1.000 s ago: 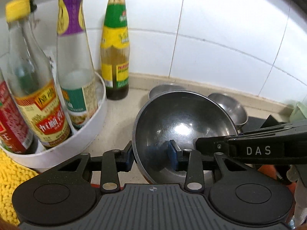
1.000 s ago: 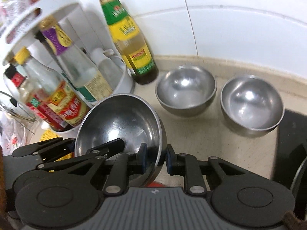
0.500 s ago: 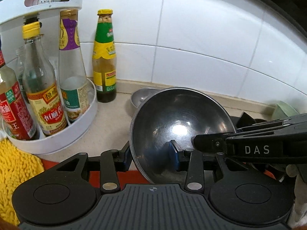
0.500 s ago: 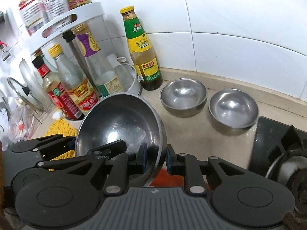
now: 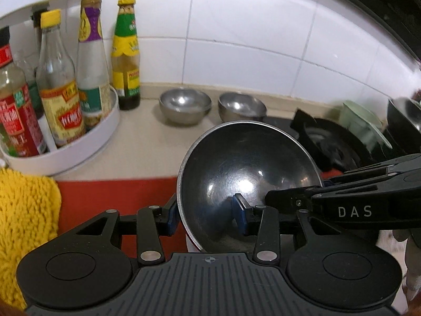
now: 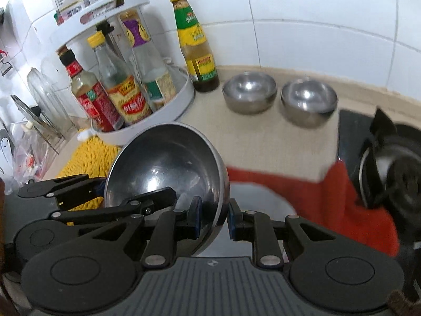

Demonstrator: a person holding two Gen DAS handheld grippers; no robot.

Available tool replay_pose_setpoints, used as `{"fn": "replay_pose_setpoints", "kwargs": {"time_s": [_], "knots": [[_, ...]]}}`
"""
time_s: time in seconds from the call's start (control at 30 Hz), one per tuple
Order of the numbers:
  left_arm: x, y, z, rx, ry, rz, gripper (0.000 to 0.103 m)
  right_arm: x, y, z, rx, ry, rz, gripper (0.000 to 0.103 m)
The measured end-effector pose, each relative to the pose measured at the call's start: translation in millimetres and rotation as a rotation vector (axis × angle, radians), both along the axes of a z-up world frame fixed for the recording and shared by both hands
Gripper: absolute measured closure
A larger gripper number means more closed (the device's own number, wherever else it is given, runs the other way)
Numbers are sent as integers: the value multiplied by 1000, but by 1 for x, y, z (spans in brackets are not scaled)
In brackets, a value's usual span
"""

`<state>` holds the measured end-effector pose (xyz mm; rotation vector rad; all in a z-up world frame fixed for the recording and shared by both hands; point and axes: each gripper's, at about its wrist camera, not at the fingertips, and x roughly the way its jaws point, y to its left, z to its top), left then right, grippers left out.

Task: Organize plates and bowls
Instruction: 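Lift the steel bowl and carry it with both tools to the stacked plates, then lower the steel bowl onto the pink-flower plates and open both tools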

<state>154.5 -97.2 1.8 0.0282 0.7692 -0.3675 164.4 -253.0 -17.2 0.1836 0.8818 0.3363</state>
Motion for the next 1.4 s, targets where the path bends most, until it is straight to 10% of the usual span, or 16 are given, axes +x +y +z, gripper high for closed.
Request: {"fn": "replay_pose_setpoints", "kwargs": {"time_s": [0.73, 1.4], "knots": [[-2, -17, -42, 35, 90, -96, 55, -23, -12, -46, 6, 133, -121, 84], [42, -7, 3, 8, -21, 17, 39, 17, -59, -8, -22, 37, -127, 79]]}}
